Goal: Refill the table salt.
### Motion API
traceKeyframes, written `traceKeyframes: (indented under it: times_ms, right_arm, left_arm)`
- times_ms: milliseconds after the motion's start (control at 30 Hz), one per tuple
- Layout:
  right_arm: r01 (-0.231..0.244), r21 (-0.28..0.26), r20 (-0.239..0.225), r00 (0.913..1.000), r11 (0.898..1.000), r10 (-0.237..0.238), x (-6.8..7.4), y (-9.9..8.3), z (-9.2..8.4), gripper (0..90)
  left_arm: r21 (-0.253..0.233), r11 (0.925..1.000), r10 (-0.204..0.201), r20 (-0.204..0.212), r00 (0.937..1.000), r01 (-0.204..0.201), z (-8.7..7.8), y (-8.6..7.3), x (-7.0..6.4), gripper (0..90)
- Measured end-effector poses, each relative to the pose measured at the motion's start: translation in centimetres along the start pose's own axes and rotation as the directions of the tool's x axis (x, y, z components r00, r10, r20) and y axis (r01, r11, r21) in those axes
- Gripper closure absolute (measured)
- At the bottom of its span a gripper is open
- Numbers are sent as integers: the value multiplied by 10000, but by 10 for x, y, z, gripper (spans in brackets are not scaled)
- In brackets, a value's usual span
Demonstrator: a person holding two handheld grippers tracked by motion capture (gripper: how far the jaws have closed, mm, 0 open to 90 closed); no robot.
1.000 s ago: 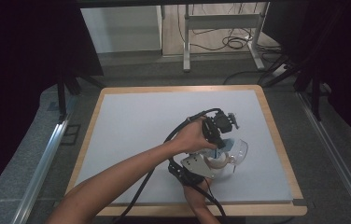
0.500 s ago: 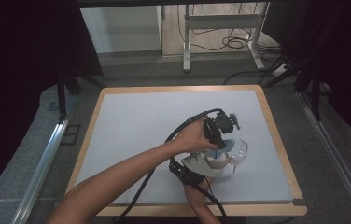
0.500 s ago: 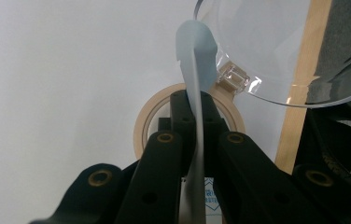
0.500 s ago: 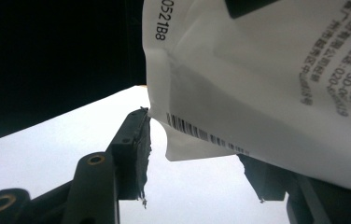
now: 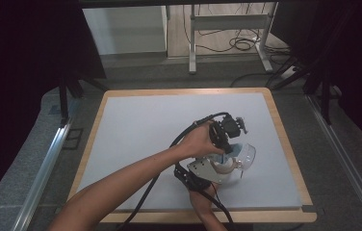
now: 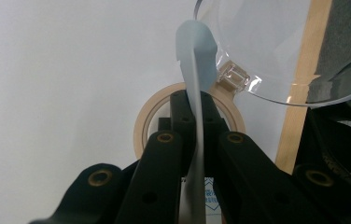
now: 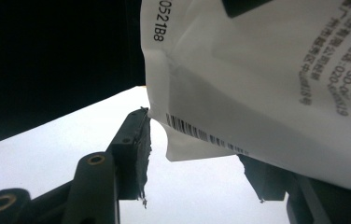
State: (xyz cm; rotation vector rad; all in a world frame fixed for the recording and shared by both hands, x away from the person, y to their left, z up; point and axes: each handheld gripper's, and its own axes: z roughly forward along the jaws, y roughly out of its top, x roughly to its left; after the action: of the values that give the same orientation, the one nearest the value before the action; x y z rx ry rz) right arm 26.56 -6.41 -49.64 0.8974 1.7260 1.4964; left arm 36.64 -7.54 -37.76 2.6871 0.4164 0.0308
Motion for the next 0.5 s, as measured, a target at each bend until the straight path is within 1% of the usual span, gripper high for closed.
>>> traceKeyframes:
  times_ms: [267,367,500]
  right_arm:
    - [-5,28,-22,10000,10000,5,1,0,0,487]
    - [76,20,-8,10000,10000,-76,2,0,0,492]
    - [304,12,64,9995,9995,-304,3,1,0,491]
  left_arm:
    - [-28,10000,-51,17,10000,51,0,-2,1,899]
    - [-43,10000,-74,10,10000,74,-2,-2,1,898]
    - [-23,10000,-75,1,10000,75,-2,-2,0,898]
